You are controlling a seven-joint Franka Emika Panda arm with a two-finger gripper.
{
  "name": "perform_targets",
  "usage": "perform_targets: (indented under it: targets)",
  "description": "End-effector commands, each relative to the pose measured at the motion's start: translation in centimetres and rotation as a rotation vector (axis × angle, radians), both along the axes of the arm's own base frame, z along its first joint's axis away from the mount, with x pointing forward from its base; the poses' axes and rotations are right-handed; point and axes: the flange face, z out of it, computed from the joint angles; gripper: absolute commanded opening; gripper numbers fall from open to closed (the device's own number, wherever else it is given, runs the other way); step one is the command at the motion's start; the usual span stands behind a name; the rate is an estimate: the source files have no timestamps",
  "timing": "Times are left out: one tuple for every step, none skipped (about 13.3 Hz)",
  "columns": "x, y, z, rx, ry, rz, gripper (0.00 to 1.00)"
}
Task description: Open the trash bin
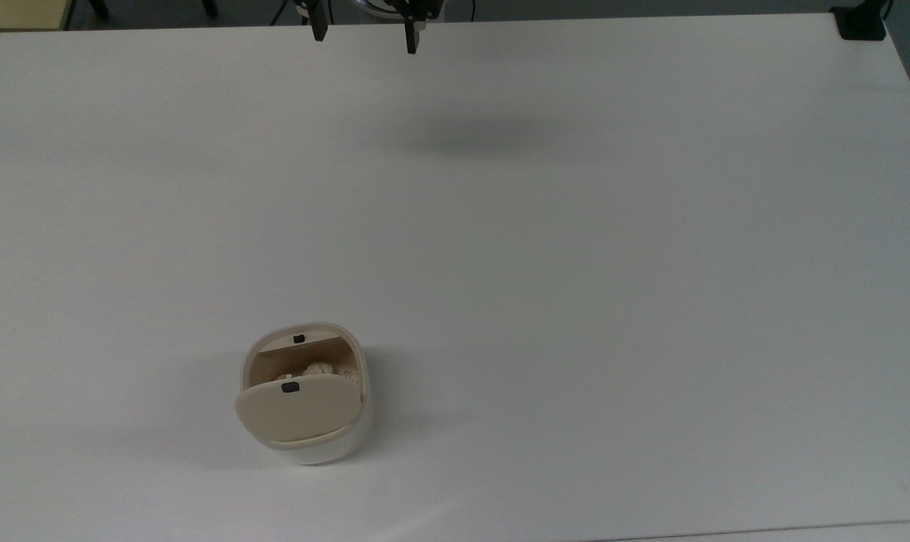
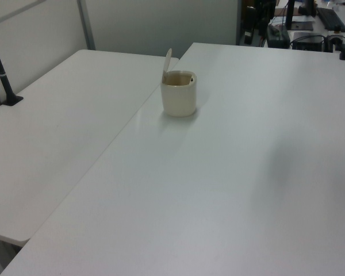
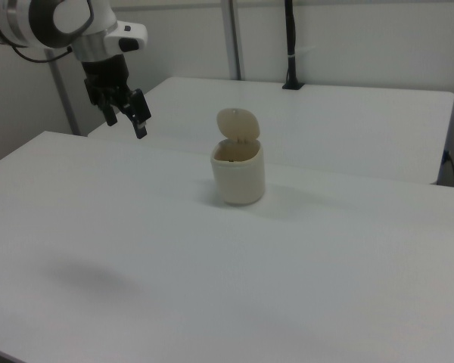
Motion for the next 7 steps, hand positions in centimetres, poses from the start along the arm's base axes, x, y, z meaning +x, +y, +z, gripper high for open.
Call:
perform_targets:
  targets:
    - [0.27, -0.87, -0.46, -0.009, 0.003, 0.108, 1.00]
    - [0.38, -1.46, -0.34, -0.012, 0.000, 0.138, 1.00]
    - [0.35, -1.63, -0.37, -0.012, 0.003, 0.142, 1.00]
    - [0.45, -1.65, -0.53, -0.014, 0.004, 0.146, 1.00]
    - [0.70, -1.67, -0.93, -0.017, 0.009, 0.146, 1.00]
    - [0.63, -1.69, -0.88, -0.021, 0.011, 0.154, 1.00]
    - [0.47, -1.68, -0.78, -0.020, 0.015, 0.160, 1.00]
